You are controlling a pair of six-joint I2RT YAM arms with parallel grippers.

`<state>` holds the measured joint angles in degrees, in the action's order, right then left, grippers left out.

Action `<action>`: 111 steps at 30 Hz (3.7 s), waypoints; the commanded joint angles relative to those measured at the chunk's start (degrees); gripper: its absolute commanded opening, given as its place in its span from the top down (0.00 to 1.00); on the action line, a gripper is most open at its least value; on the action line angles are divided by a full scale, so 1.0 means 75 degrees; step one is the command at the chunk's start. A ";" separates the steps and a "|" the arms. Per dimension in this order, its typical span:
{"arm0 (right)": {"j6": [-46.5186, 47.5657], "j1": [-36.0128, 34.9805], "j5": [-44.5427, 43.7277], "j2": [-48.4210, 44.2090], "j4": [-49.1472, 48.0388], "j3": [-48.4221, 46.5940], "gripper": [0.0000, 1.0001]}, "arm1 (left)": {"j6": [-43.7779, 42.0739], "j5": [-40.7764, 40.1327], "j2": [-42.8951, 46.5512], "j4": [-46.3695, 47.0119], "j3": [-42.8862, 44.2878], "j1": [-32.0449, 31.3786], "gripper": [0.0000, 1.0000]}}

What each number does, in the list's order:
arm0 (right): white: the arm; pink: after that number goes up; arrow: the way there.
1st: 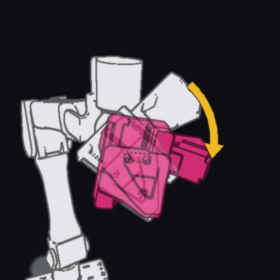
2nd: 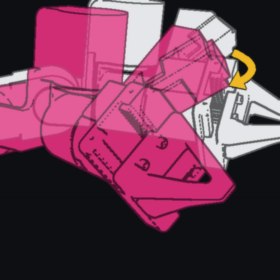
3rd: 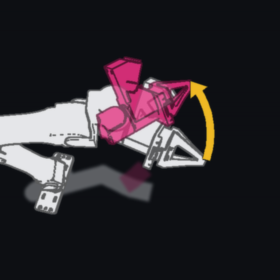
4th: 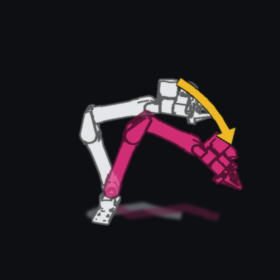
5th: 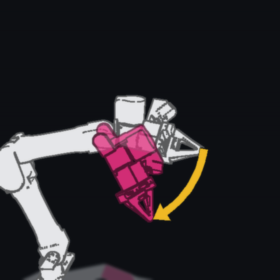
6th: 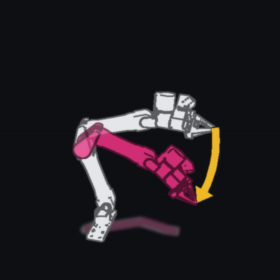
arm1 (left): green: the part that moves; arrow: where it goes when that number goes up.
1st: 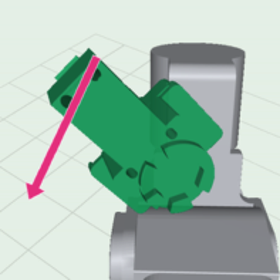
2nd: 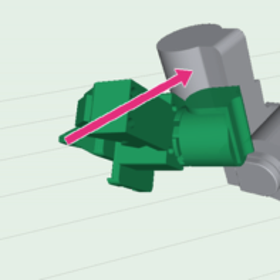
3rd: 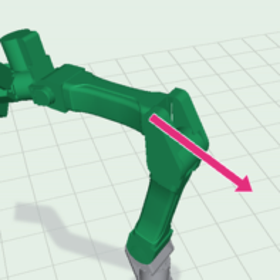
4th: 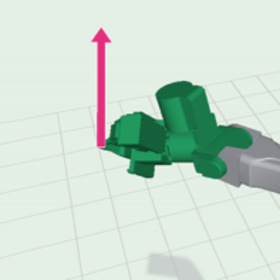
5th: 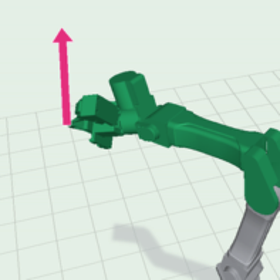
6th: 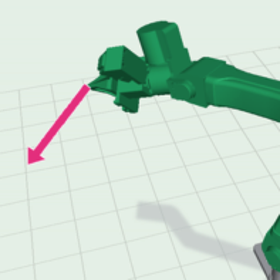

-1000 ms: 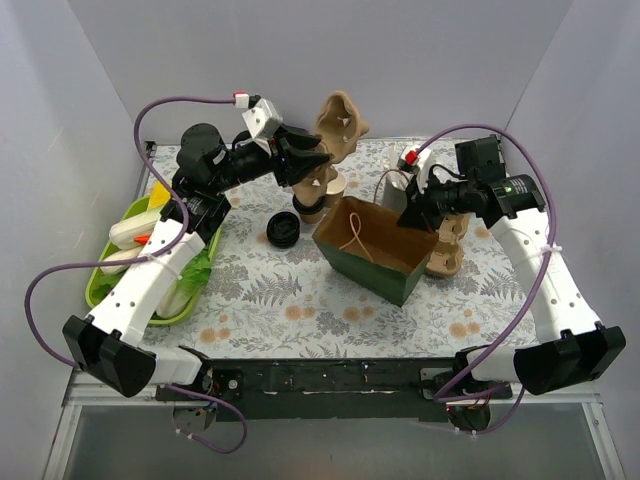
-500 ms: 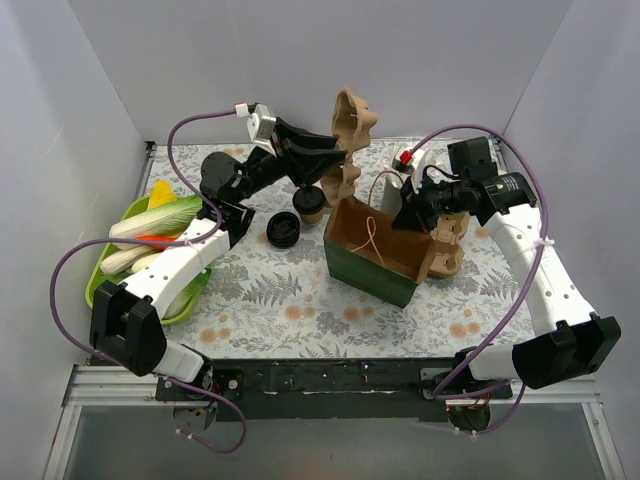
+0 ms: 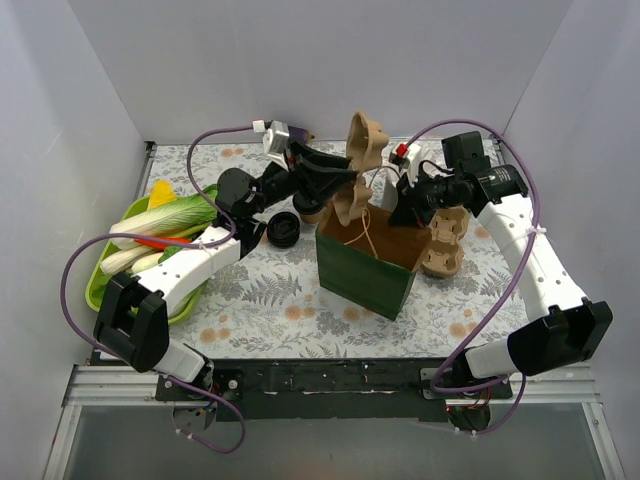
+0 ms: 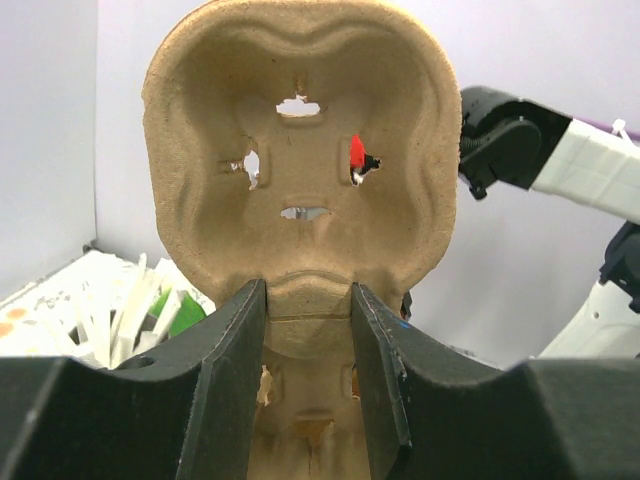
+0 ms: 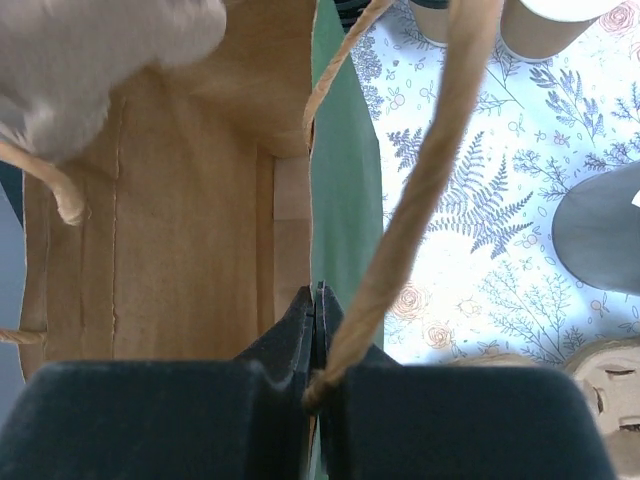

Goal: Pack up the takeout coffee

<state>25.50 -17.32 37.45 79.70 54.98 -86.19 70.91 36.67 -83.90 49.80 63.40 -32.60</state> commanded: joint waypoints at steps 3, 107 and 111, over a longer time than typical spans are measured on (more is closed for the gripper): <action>-0.0212 0.0024 -0.0387 0.0026 0.0040 -0.0694 0.71 | -0.0467 0.0478 -0.0052 -0.0100 -0.0238 -0.0142 1.00; -0.2767 0.2369 0.1598 0.0002 -0.0829 0.0805 0.39 | -0.4404 0.0619 -0.1025 -0.5164 0.2576 -0.1431 1.00; -0.2439 0.2380 0.1089 0.0002 -0.0429 0.0828 0.44 | -0.4638 0.0502 -0.0919 -0.5421 0.2469 -0.1407 1.00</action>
<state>4.99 0.95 50.19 79.68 48.75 -79.92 37.67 42.15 -95.11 11.86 82.91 -43.27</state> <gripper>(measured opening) 0.568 0.366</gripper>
